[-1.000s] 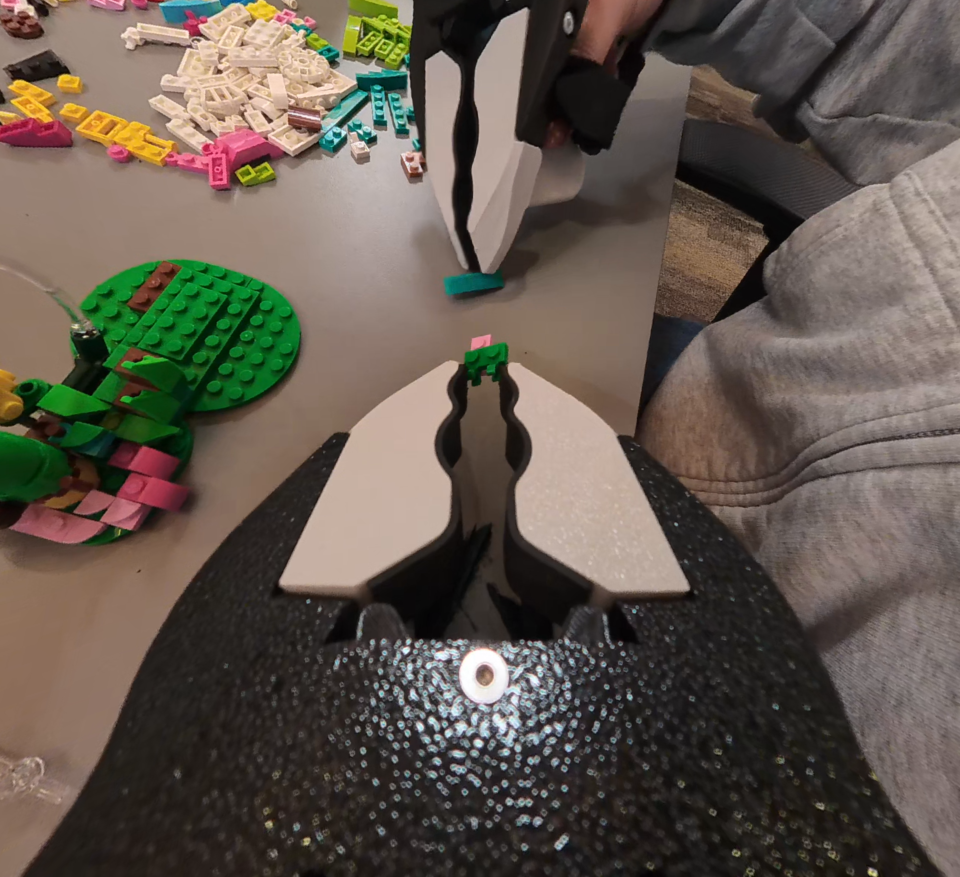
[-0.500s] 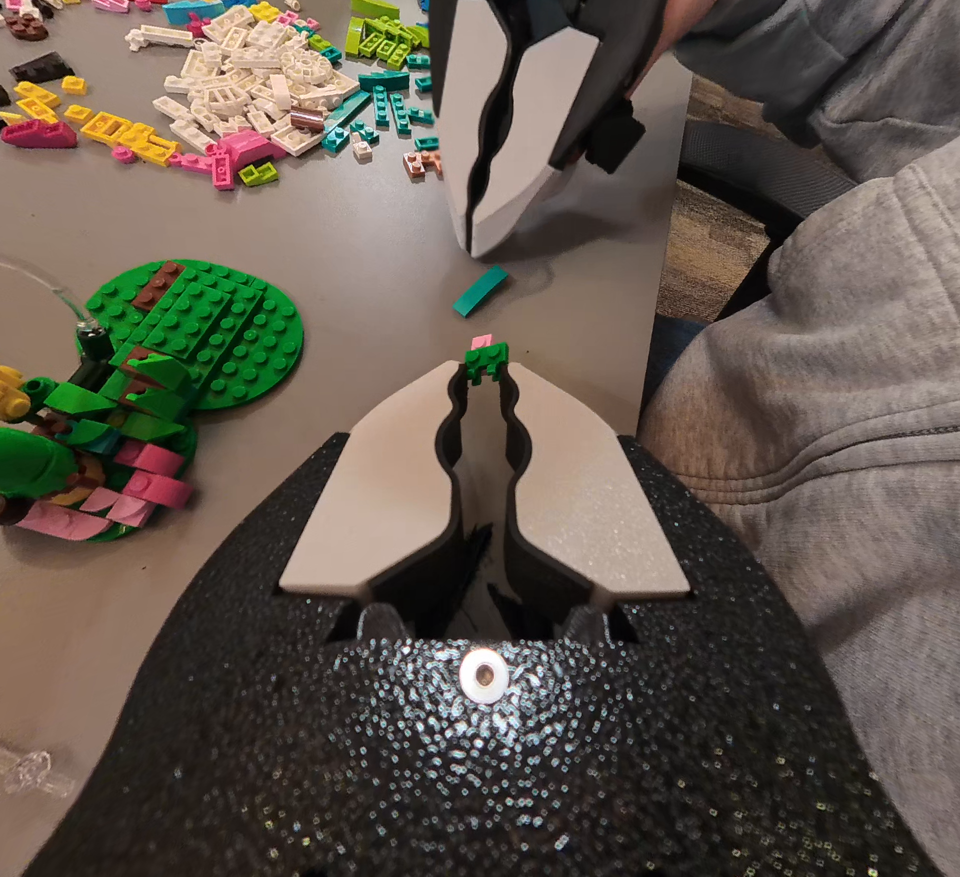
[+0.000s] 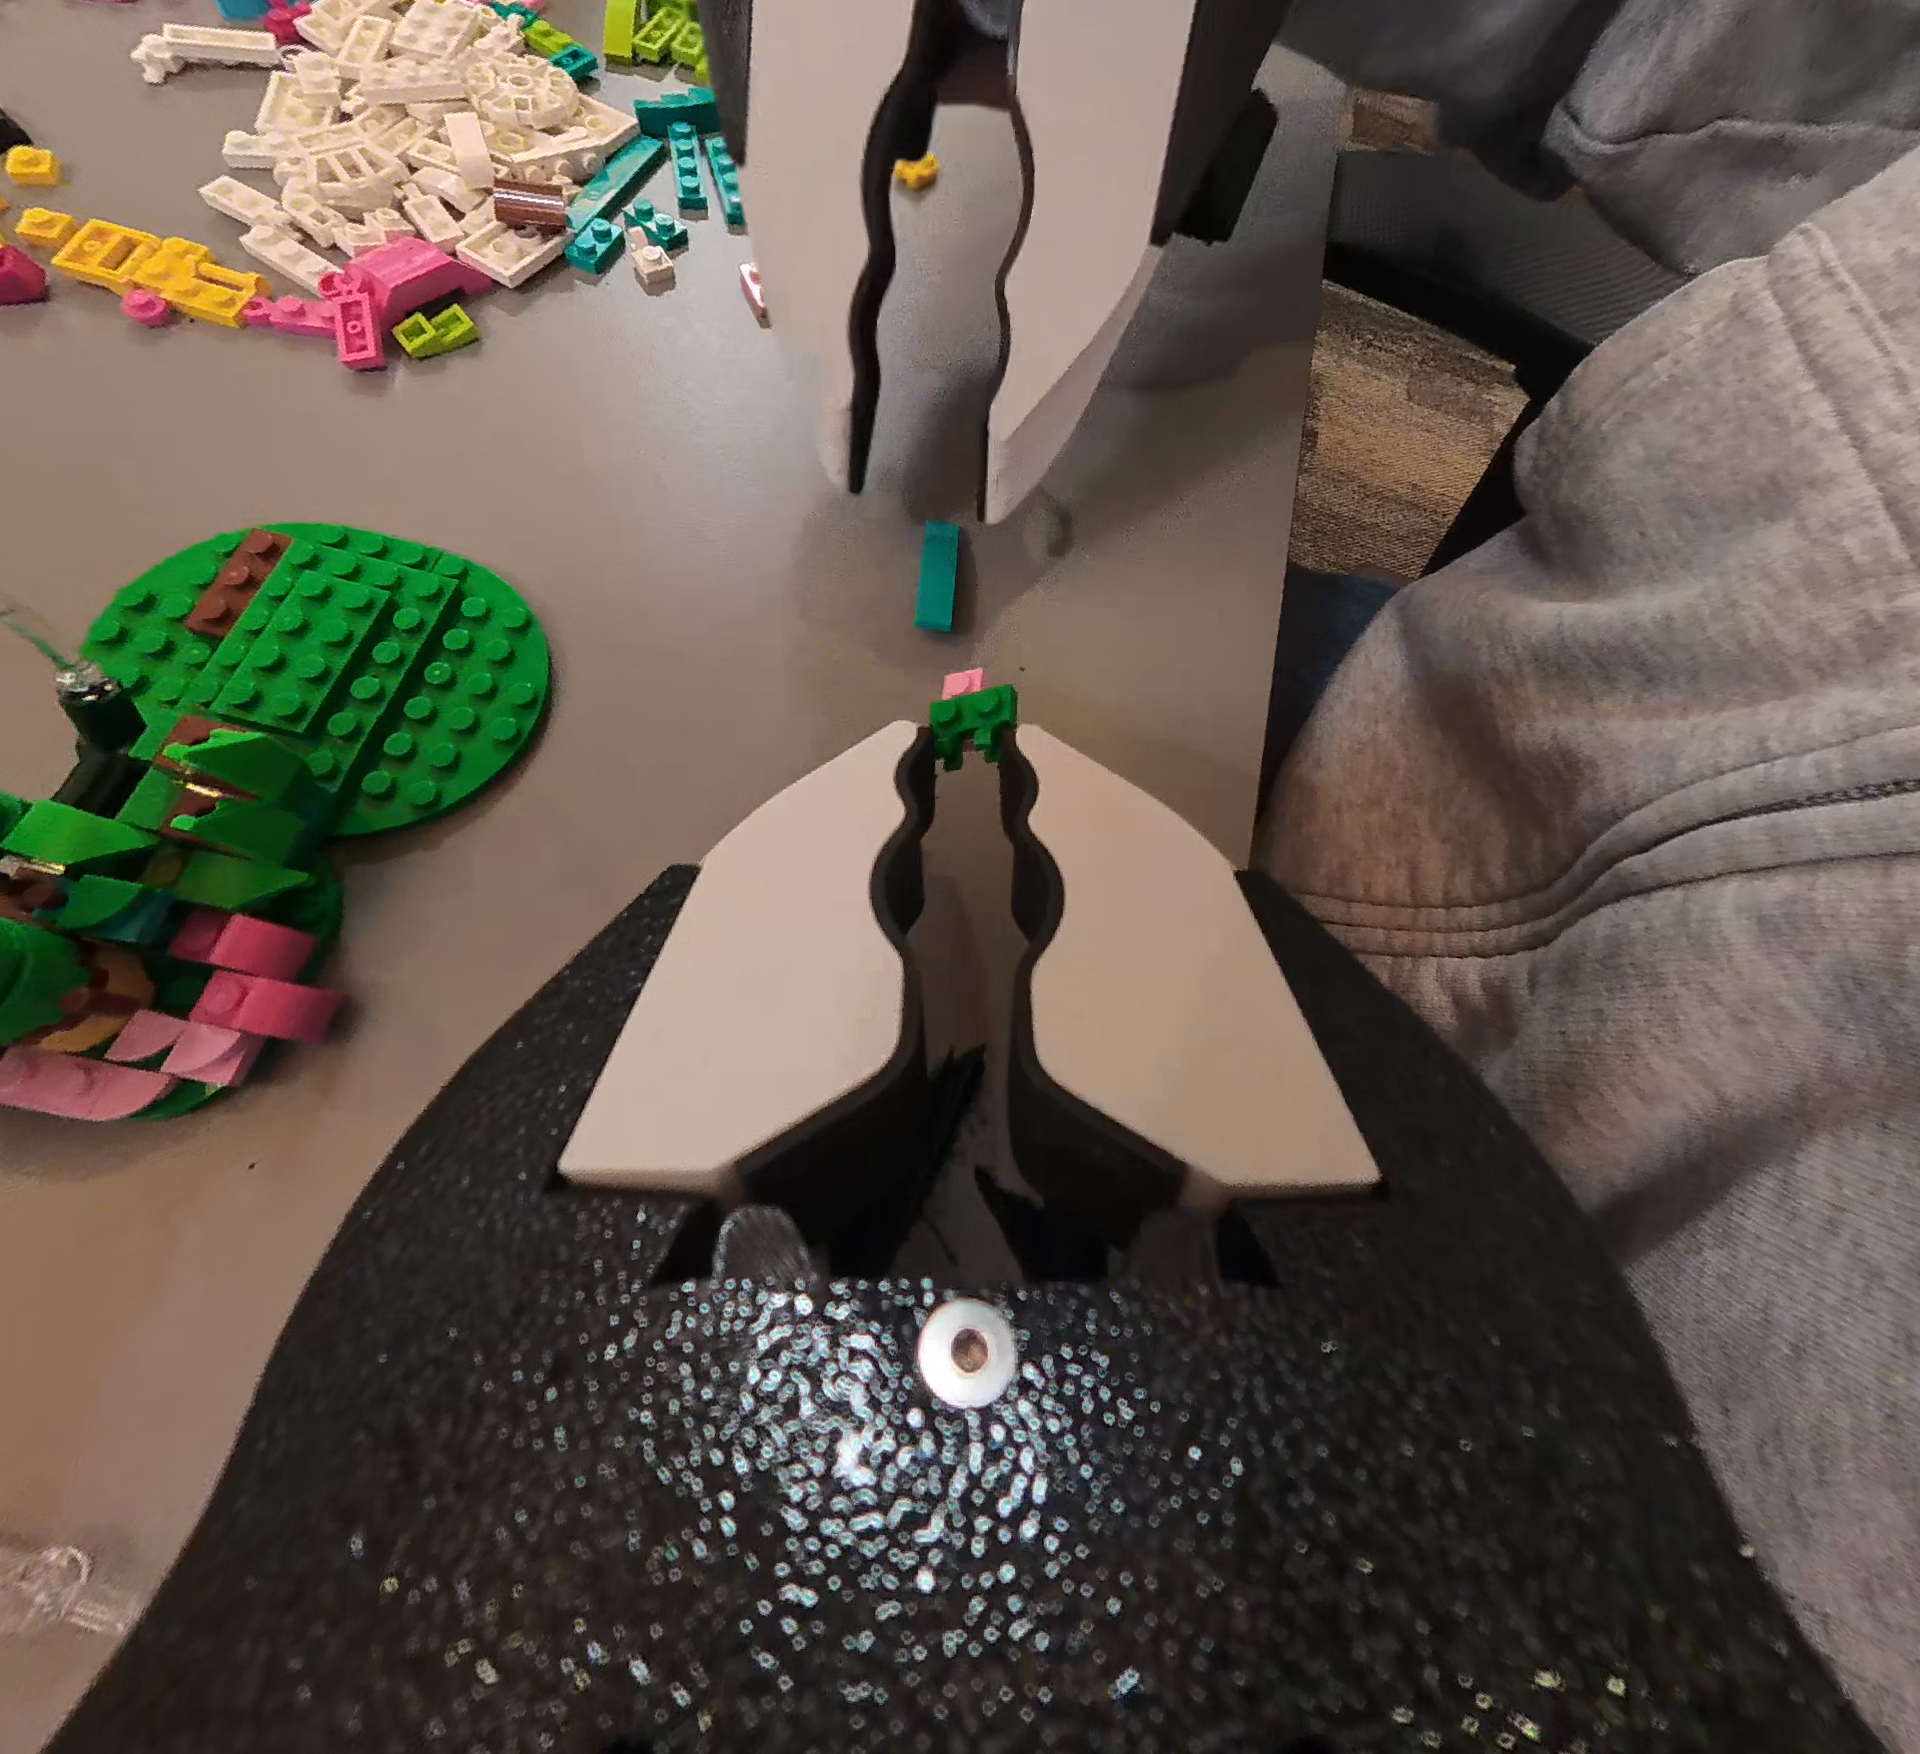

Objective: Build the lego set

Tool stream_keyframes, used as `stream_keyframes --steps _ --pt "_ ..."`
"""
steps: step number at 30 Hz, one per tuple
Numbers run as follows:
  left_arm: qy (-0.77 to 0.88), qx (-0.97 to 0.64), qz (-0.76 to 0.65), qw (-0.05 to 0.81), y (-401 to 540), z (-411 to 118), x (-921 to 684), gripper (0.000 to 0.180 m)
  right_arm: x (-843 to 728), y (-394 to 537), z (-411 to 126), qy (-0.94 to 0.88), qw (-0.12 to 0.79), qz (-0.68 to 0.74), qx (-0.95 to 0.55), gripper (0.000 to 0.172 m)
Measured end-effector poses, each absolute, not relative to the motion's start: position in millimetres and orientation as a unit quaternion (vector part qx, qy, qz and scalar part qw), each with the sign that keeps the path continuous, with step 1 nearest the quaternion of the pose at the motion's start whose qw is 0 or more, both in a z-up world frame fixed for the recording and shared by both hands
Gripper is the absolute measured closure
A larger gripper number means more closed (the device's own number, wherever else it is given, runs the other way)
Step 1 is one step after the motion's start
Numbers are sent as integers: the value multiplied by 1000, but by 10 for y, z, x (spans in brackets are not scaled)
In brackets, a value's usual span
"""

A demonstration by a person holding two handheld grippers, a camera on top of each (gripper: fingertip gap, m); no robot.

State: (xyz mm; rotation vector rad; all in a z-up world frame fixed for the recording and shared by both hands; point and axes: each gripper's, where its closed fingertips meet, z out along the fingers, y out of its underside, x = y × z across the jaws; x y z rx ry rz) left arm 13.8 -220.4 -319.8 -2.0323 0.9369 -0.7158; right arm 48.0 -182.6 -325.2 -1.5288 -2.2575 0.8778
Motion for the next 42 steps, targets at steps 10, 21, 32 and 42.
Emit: stream_keyframes --steps 10,21,32,42 --pt "380 -791 -274 394 -2208 -3195 147 168 458 -1935 -3439 -805 119 282 -509 165" --pt "420 -754 -211 458 -2158 -3082 198 168 266 -2089 -2941 -745 92 429 -502 166" --pt "435 -738 -195 477 -2165 -3026 243 168 261 -2130 -2988 -788 75 378 -480 166" --pt "438 -736 -195 478 -2165 -3036 252 168 266 -2143 -3005 -790 61 374 -482 166"
